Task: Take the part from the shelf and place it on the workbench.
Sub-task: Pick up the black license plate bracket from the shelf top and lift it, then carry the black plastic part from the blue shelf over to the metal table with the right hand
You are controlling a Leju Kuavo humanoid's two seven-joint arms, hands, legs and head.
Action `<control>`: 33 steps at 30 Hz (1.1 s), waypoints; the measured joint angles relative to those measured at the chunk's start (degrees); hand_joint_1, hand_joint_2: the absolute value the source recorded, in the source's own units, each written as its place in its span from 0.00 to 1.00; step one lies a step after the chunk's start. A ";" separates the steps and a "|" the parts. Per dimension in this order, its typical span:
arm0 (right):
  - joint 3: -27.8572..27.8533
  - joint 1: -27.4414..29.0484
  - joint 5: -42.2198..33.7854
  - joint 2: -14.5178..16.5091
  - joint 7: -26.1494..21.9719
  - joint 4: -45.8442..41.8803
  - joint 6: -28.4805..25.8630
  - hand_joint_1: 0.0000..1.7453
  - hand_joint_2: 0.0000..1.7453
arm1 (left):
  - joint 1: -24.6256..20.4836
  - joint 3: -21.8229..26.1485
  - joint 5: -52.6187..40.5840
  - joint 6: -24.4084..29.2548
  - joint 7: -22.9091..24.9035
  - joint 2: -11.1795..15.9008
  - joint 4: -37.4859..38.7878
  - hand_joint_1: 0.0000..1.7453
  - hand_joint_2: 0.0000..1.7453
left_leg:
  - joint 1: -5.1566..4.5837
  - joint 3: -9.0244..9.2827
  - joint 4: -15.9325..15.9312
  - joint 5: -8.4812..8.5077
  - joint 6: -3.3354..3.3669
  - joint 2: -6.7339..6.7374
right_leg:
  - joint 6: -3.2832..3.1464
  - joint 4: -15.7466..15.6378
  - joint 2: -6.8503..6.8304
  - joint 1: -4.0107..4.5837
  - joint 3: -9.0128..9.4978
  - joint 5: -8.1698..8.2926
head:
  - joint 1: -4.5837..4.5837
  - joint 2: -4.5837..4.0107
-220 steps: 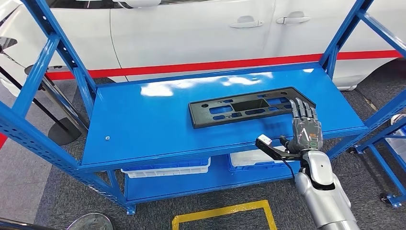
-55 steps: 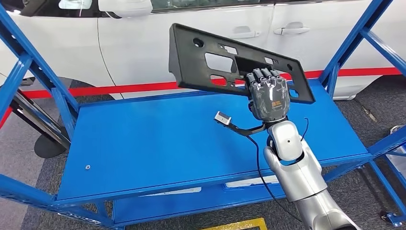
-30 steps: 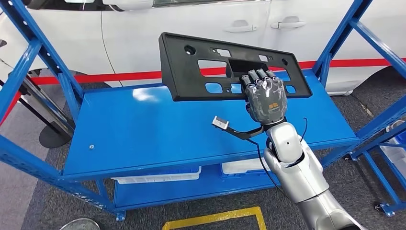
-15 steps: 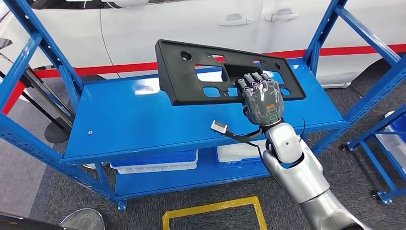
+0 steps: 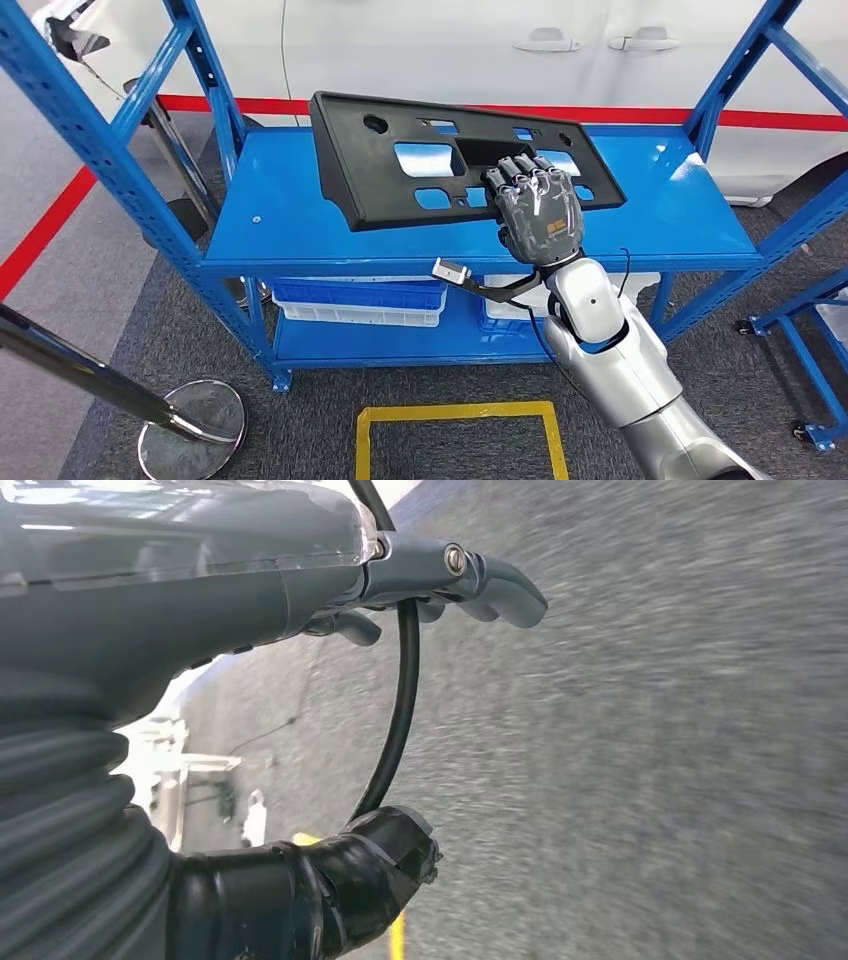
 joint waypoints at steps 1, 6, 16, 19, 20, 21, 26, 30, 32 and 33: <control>0.03 0.02 0.00 -0.10 0.01 0.03 0.00 1.00 1.00 | 0.03 0.00 0.00 -0.01 0.00 0.00 0.00 0.00 1.00 | -0.15 -0.99 0.09 0.74 0.21 -0.50 | -0.07 3.79 0.64 0.08 -0.77 -2.48 | 0.01 0.00; 0.16 0.00 -0.04 -0.20 0.01 0.18 -0.01 1.00 1.00 | 0.09 0.02 -0.01 0.01 0.00 -0.03 0.01 0.00 1.00 | -0.84 -5.41 1.01 3.74 0.24 -3.43 | -1.94 1.74 2.39 0.86 5.95 0.17 | -0.02 0.00; 0.35 0.43 1.47 -0.25 -0.26 -0.86 -1.52 1.00 1.00 | 0.36 0.00 -0.14 0.27 0.33 -0.54 0.02 0.00 1.00 | 0.35 -10.09 9.84 -2.72 -3.04 -1.72 | -3.92 -10.69 0.36 0.61 9.74 4.15 | -0.22 0.00; 0.55 0.92 2.28 -0.35 -0.23 -0.99 -1.72 1.00 1.00 | 0.30 0.00 -0.13 0.45 0.35 -0.50 0.01 0.00 1.00 | 1.61 -9.87 16.50 -2.54 -4.69 -1.04 | -3.15 -9.60 -1.80 0.15 6.72 5.57 | -0.25 0.00; 0.63 1.10 2.40 -0.35 -0.22 -1.02 -1.76 1.00 1.00 | 0.28 0.00 -0.09 0.49 0.35 -0.50 0.00 0.00 1.00 | 1.97 -8.14 15.36 -0.76 -5.21 -0.74 | -2.78 -9.02 -2.45 -0.11 5.66 5.92 | -0.24 0.00; 0.68 1.23 2.48 -0.36 -0.21 -1.07 -1.80 1.00 1.00 | 0.21 0.00 -0.04 0.53 0.35 -0.52 0.01 0.00 1.00 | 2.29 -5.50 12.41 0.08 -5.77 0.06 | -2.38 -8.29 -3.09 -0.34 4.67 6.20 | -0.25 0.00; 0.87 1.67 2.52 -0.90 -0.05 -1.48 -2.14 1.00 1.00 | 0.08 0.02 0.58 0.81 0.35 -0.60 -0.04 0.00 1.00 | 1.22 0.31 1.90 -2.35 -3.94 1.80 | 0.05 -7.00 -5.83 -0.44 2.81 7.87 | 0.04 0.00; 1.13 2.31 1.49 -1.95 -0.17 -1.41 -2.44 1.00 1.00 | 0.05 0.07 1.23 0.94 0.33 -0.88 -0.04 0.00 1.00 | 1.10 -2.01 1.27 0.66 -1.41 0.11 | 0.95 -2.02 -1.44 -0.90 1.19 1.02 | 0.06 0.00; 1.15 2.75 0.82 -2.69 -0.22 -1.40 -2.46 1.00 1.00 | 0.03 0.11 1.36 1.02 0.34 -0.92 -0.03 0.00 1.00 | 0.64 -4.04 1.29 2.27 -0.88 -1.08 | 0.44 5.20 0.60 -0.39 -0.12 -4.46 | 0.08 0.00; 1.15 3.00 0.54 -2.92 -0.27 -1.40 -2.46 1.00 1.00 | 0.06 0.13 1.39 1.04 0.34 -0.92 -0.04 0.00 1.00 | 0.33 -5.05 1.31 3.05 -0.72 -1.73 | 0.05 7.81 0.96 -0.06 -0.06 -5.34 | 0.06 0.00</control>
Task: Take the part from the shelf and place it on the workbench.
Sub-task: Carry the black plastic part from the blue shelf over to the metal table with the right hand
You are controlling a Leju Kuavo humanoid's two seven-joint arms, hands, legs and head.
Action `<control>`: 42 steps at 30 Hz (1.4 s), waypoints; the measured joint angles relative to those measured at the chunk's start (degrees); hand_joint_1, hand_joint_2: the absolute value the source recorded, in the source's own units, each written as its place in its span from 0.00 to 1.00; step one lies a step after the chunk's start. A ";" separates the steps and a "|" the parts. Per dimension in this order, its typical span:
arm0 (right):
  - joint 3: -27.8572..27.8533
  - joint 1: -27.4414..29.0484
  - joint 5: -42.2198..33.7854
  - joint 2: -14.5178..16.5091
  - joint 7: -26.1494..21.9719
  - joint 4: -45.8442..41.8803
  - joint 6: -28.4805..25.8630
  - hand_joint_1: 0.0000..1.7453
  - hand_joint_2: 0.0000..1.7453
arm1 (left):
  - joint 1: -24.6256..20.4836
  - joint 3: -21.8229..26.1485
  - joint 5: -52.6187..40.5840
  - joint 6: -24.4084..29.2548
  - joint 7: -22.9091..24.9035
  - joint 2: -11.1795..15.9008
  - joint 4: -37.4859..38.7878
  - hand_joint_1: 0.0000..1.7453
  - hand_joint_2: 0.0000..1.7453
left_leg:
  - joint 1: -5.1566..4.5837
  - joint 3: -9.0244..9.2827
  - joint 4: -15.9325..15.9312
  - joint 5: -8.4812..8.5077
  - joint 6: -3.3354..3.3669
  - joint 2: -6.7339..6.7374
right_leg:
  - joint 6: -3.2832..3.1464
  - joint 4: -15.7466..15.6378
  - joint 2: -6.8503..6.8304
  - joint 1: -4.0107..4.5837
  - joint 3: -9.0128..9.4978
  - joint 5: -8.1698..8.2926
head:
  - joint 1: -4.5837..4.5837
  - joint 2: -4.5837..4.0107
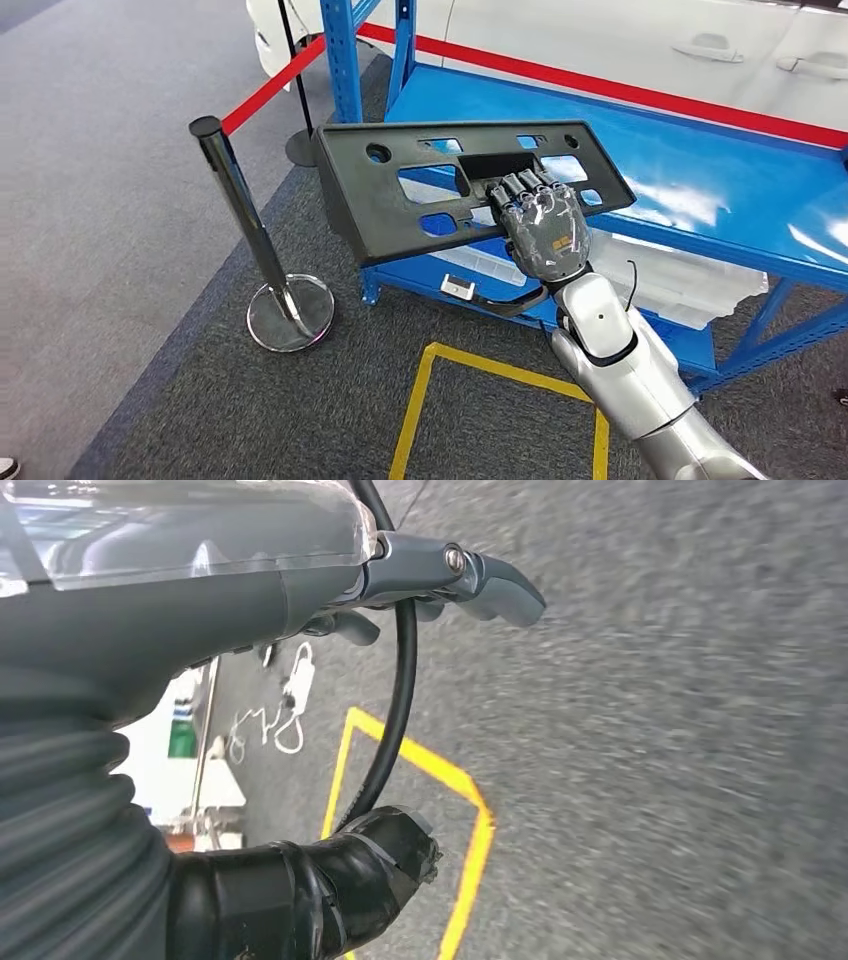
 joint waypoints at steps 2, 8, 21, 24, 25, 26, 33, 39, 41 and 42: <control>0.01 0.39 -0.30 -0.16 -0.08 0.01 0.01 1.00 1.00 | 0.02 0.01 0.03 -0.01 0.01 -0.04 0.01 0.00 1.00 | -0.57 -1.78 0.04 1.48 0.15 -1.40 | -1.14 -0.38 0.38 0.75 2.84 1.97 | -0.01 0.00; 0.00 0.23 -0.39 -0.56 -0.16 0.00 0.07 1.00 1.00 | -0.39 0.01 -0.04 -0.01 0.01 -0.50 0.04 0.00 1.00 | -1.03 -3.99 -0.49 5.09 -0.28 -4.37 | -3.91 -16.65 4.52 2.17 14.43 3.25 | -0.03 0.00; 0.26 -0.66 -1.92 -0.48 -0.94 1.50 0.22 1.00 1.00 | -0.53 -0.03 0.23 0.84 -0.16 -0.37 0.08 0.00 1.00 | 1.43 2.64 6.30 -2.79 -5.06 3.19 | -2.93 -16.04 -5.41 0.61 4.91 11.16 | -0.35 0.00; 0.30 -0.91 -2.31 -0.55 -0.92 1.65 0.14 1.00 1.00 | -0.73 -0.03 0.23 0.86 -0.16 -0.32 0.08 0.00 1.00 | 0.51 6.73 -0.76 -4.92 -3.57 4.08 | -1.68 -15.26 -7.30 0.44 3.99 12.15 | -0.29 0.00; 0.31 -0.90 -2.37 -0.56 -0.90 1.75 0.14 1.00 1.00 | -0.66 -0.03 0.24 0.86 -0.17 -0.31 0.08 0.00 1.00 | 0.45 6.22 -0.89 -4.37 -2.80 3.57 | -1.22 -15.32 -7.64 0.27 3.86 12.44 | -0.27 0.00; 0.34 -0.86 -2.44 -0.59 -0.87 1.88 0.14 1.00 1.00 | -0.61 -0.04 0.25 0.86 -0.19 -0.30 0.08 0.00 1.00 | 0.42 5.76 -1.17 -3.69 -2.21 3.07 | -0.80 -15.04 -7.02 0.05 3.60 11.98 | -0.28 0.00; 0.37 -0.87 -3.65 -1.56 -0.74 3.16 0.11 1.00 1.00 | -0.68 0.01 0.38 0.86 -0.32 -0.18 0.08 0.00 1.00 | 0.32 0.10 -1.14 1.31 -0.46 -0.59 | -0.36 -0.34 0.21 -0.15 1.80 1.64 | -0.25 0.00; 0.13 -1.84 -5.07 -1.73 -0.90 4.03 0.14 1.00 1.00 | -0.60 0.01 0.45 0.91 -0.35 -0.21 0.09 0.00 1.00 | 0.32 -3.61 -0.38 4.93 -2.15 -4.44 | -0.93 -15.45 3.94 -0.19 12.04 4.36 | -0.30 0.00; 0.08 -2.09 -5.49 -1.71 -1.09 4.27 0.15 1.00 1.00 | -0.31 0.00 0.46 0.92 -0.40 -0.13 0.10 0.00 1.00 | 0.34 -4.16 -0.64 5.50 -2.80 -4.80 | -1.65 -15.35 2.69 -0.27 11.18 5.32 | -0.33 0.00; 0.07 -2.23 -5.64 -1.68 -1.14 4.32 0.16 1.00 1.00 | -0.24 -0.01 0.47 0.91 -0.45 -0.10 0.10 0.00 1.00 | 0.34 -4.73 0.20 4.27 -3.06 -3.85 | -2.24 -15.38 1.92 -0.30 10.61 5.95 | -0.36 0.00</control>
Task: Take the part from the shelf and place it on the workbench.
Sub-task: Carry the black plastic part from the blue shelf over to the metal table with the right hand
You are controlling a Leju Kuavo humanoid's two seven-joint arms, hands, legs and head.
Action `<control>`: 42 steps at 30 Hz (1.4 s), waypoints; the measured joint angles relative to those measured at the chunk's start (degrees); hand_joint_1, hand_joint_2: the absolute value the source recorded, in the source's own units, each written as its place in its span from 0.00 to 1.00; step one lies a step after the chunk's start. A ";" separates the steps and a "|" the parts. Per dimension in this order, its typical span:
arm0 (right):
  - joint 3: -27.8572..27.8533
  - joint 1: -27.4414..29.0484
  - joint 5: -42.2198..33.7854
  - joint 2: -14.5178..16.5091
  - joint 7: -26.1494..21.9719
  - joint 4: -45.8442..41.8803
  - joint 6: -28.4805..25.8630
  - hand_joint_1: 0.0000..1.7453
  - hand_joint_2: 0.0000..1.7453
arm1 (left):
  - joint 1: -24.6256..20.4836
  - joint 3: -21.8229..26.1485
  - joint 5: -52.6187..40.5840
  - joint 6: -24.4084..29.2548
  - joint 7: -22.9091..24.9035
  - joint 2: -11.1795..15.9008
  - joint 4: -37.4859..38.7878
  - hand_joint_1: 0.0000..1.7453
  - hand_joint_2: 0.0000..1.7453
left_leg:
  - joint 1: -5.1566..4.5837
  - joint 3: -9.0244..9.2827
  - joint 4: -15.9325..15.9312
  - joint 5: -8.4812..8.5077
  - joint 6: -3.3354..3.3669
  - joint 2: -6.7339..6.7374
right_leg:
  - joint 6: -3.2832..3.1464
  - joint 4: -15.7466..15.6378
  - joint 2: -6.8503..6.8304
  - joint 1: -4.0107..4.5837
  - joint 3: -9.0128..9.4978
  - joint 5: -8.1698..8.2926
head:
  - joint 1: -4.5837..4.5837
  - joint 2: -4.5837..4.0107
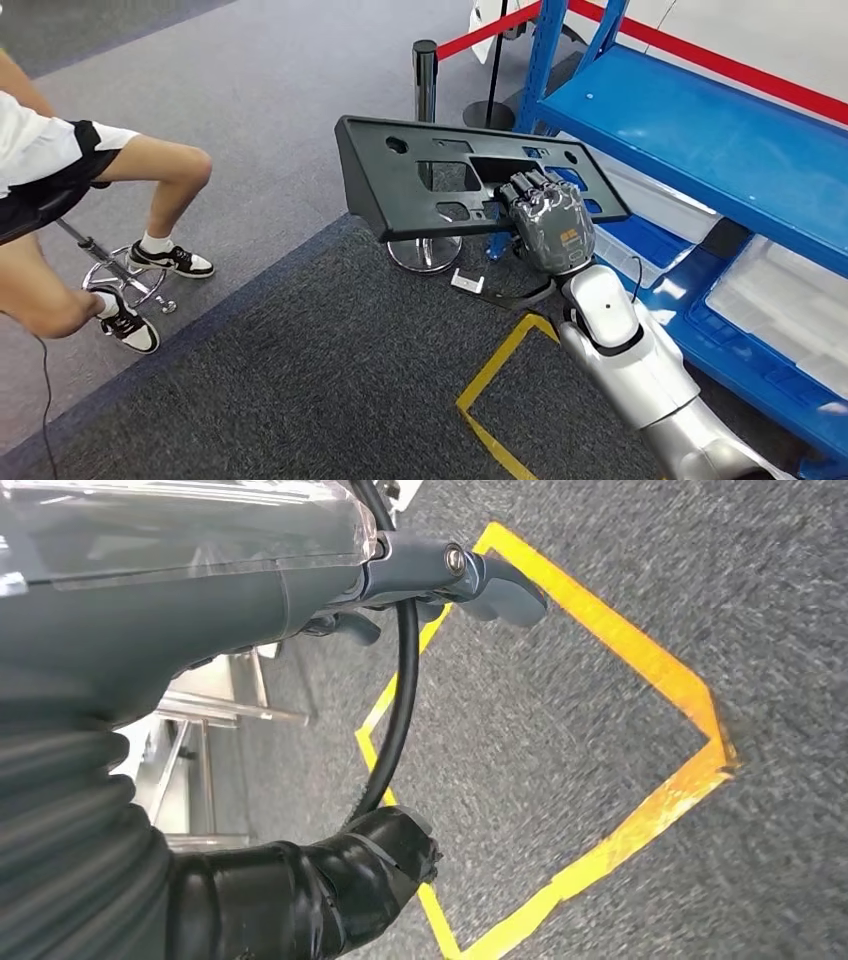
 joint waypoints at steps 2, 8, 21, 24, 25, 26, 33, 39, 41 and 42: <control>-0.12 -0.27 -0.18 0.03 0.00 0.02 0.03 1.00 1.00 | -0.07 -0.01 0.02 -0.02 -0.12 -0.01 0.02 0.00 1.00 | 0.04 -1.57 5.21 -5.76 -0.33 3.01 | -0.91 -0.08 -1.51 0.25 -1.37 1.38 | -0.05 0.00; -0.40 -0.54 -0.26 0.03 0.04 0.23 0.09 1.00 1.00 | -0.39 0.00 0.09 -0.03 -0.24 -0.07 0.04 0.00 1.00 | -0.14 2.09 14.04 -7.86 0.13 4.97 | -1.52 0.56 -5.89 1.86 -6.68 4.86 | -0.08 0.00; -1.08 -0.69 -0.31 -0.12 0.06 0.68 0.63 1.00 1.00 | -0.56 -0.07 -0.52 -0.31 -0.85 0.06 0.09 0.00 1.00 | -1.50 8.39 -3.92 -3.93 4.33 4.29 | 1.52 14.36 -1.95 0.58 -11.40 -2.06 | -0.13 0.00; -1.08 -0.74 -0.31 -0.12 0.03 0.82 0.69 1.00 1.00 | -0.56 -0.15 -0.82 0.20 -1.07 0.03 0.09 0.00 1.00 | -0.96 5.70 -2.48 -2.70 3.55 2.15 | 2.23 8.58 -0.66 -0.12 -5.61 1.38 | -0.12 0.00; -1.08 -0.75 -0.28 -0.12 0.05 0.80 0.73 1.00 1.00 | -0.57 -0.20 -0.99 0.49 -1.15 0.04 0.09 0.00 1.00 | -0.83 4.81 -1.70 -2.52 3.22 1.51 | 2.35 4.81 0.59 -0.27 -2.99 1.23 | -0.12 0.00; -1.09 -0.73 -0.24 -0.14 0.12 0.78 0.78 1.00 1.00 | -0.58 -0.32 -1.25 0.88 -1.25 0.06 0.09 0.00 1.00 | -0.78 4.08 -0.98 -2.36 2.87 0.90 | 2.35 2.03 1.61 -0.38 -1.14 0.64 | -0.12 0.00; -1.37 -0.55 -0.05 -0.13 0.45 0.21 1.25 1.00 1.00 | -0.39 -2.51 -3.55 3.90 -1.89 0.11 0.11 0.00 1.00 | -0.50 -0.44 6.90 -6.47 0.66 2.97 | -0.26 0.11 -1.32 0.02 -1.07 0.73 | -0.39 0.00; -1.75 0.19 -0.11 -0.14 0.47 -0.40 1.61 1.00 1.00 | -0.57 -3.51 -3.68 4.92 -2.49 0.11 0.11 0.00 1.00 | -0.29 2.02 9.54 -7.75 0.78 5.44 | -0.42 0.24 -5.35 0.70 -1.88 1.23 | -0.46 0.00; -1.94 0.31 0.03 -0.15 0.49 -0.75 1.60 1.00 1.00 | -0.56 -3.60 -3.63 5.13 -2.68 0.18 0.11 0.00 1.00 | -1.07 6.33 2.49 -6.33 1.71 7.26 | -0.09 0.15 -6.48 0.82 -1.88 1.28 | -0.45 0.00; -2.04 0.38 0.07 -0.16 0.50 -0.89 1.59 1.00 1.00 | -0.56 -3.71 -3.62 5.16 -2.76 0.21 0.11 0.00 1.00 | -1.50 7.21 0.69 -6.31 2.17 7.86 | 0.17 0.05 -7.01 0.83 -1.86 1.34 | -0.44 0.00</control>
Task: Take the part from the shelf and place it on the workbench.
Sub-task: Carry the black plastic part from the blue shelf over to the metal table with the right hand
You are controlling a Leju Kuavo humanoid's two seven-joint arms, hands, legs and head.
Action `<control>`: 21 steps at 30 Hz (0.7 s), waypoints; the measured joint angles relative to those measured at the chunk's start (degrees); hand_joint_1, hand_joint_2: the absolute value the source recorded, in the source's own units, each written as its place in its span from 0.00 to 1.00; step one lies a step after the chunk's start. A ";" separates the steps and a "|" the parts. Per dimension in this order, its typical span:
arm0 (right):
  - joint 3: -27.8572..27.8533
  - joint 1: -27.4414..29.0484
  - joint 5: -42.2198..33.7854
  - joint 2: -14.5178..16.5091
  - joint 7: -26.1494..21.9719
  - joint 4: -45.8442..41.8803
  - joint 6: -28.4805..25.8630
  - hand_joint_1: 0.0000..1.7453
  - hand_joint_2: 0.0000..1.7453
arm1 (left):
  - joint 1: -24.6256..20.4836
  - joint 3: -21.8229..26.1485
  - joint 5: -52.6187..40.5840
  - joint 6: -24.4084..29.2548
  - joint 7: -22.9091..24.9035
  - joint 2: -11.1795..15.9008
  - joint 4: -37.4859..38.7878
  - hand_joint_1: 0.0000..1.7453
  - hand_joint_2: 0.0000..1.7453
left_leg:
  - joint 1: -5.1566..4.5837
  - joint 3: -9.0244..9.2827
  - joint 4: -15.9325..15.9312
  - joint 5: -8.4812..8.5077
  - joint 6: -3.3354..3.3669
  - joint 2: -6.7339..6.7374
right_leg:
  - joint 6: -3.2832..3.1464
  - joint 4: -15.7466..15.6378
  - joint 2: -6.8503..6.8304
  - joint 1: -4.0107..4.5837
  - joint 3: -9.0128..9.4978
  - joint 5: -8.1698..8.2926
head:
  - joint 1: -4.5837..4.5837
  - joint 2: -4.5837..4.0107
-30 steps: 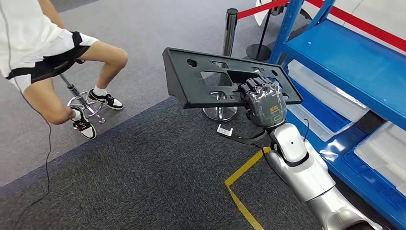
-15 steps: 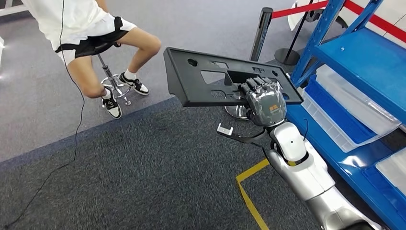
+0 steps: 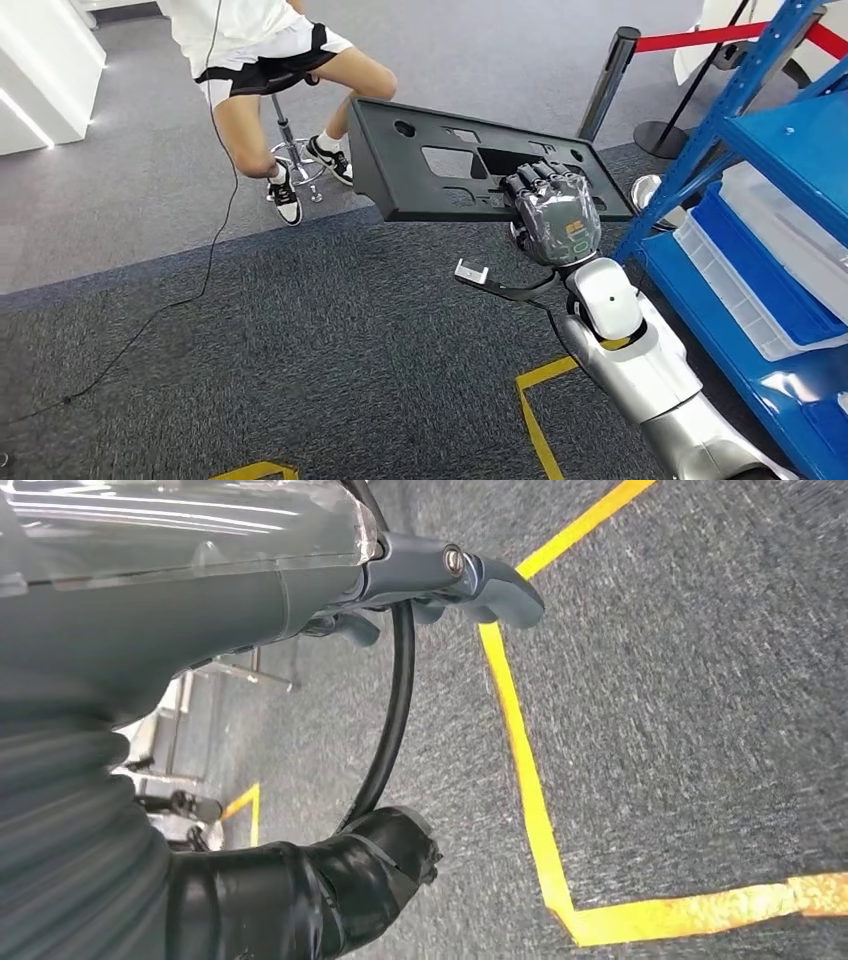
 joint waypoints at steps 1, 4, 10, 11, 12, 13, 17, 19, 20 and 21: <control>-0.08 0.06 0.03 -0.01 -0.01 -0.09 0.00 1.00 1.00 | 0.03 -0.13 0.01 0.01 -0.05 0.04 0.00 0.00 1.00 | -0.34 0.07 -0.44 -0.02 0.38 -0.08 | 0.34 -0.18 -0.55 -0.01 0.01 0.11 | 0.01 0.00; -0.24 0.17 0.05 -0.02 -0.03 -0.31 -0.02 1.00 1.00 | 0.17 -0.41 0.01 0.01 -0.11 0.10 0.00 0.00 1.00 | -0.20 0.29 -2.02 0.85 1.38 -1.65 | 1.24 0.39 0.21 -0.08 -0.19 -0.54 | 0.06 0.00; -0.49 0.69 0.27 -0.15 0.03 -0.36 0.43 1.00 1.00 | 0.03 -0.67 0.14 0.44 0.18 0.10 0.00 0.00 1.00 | 0.06 0.25 -2.22 1.44 2.18 -5.40 | 1.61 14.95 5.39 -0.20 -7.50 -5.95 | 0.13 0.00; -0.48 0.65 0.41 -0.14 0.03 -0.37 0.65 1.00 1.00 | 0.04 -0.67 0.29 0.46 0.46 0.12 0.00 0.00 1.00 | 0.06 0.20 -1.88 1.34 2.14 -6.22 | 1.63 12.95 5.52 -0.30 -6.69 -4.12 | 0.13 0.00; -0.48 0.53 0.50 -0.13 0.07 -0.38 0.84 1.00 1.00 | 0.07 -0.67 0.52 0.44 0.80 0.12 0.00 0.00 1.00 | 0.07 0.14 -1.48 1.18 2.06 -7.00 | 1.61 9.25 6.13 -0.46 -5.06 -1.84 | 0.13 0.00; -0.49 0.37 0.53 -0.12 0.11 -0.39 0.96 1.00 1.00 | 0.12 -0.66 0.86 0.34 1.13 0.11 0.00 0.00 1.00 | 0.03 -0.07 -1.03 1.00 1.91 -7.72 | 1.57 5.68 7.41 -0.60 -3.41 -0.30 | 0.13 0.00; -0.57 -0.36 -0.19 -0.17 0.21 -0.57 1.52 1.00 1.00 | 0.47 -0.45 2.52 -1.11 2.54 0.08 0.02 0.00 1.00 | 0.39 -1.56 -0.13 1.19 0.70 -10.36 | 1.14 0.80 9.04 -0.56 -1.56 0.66 | 0.09 0.00; -0.56 -1.03 -0.38 -0.05 0.11 -0.67 1.67 1.00 1.00 | 0.88 -0.24 3.23 -1.96 3.16 0.10 0.03 0.00 1.00 | 0.35 -2.19 0.45 0.89 0.09 -9.57 | 0.48 0.15 7.61 -0.75 -1.26 1.05 | 0.02 0.00; -0.56 -1.41 -0.49 0.01 0.05 -0.72 1.67 1.00 1.00 | 0.97 -0.13 3.55 -2.32 3.51 0.10 0.03 0.00 1.00 | 0.30 -2.97 1.98 -0.06 -0.19 -8.09 | 0.15 -0.23 6.83 -0.86 -1.04 1.23 | -0.04 0.00; -0.56 -1.74 -0.61 0.06 -0.01 -0.74 1.67 1.00 1.00 | 0.95 0.00 3.83 -2.69 3.90 0.10 0.04 0.00 1.00 | 0.37 -4.22 4.56 -1.52 -0.44 -6.24 | -0.10 -0.50 6.04 -0.86 -0.86 1.34 | -0.12 0.00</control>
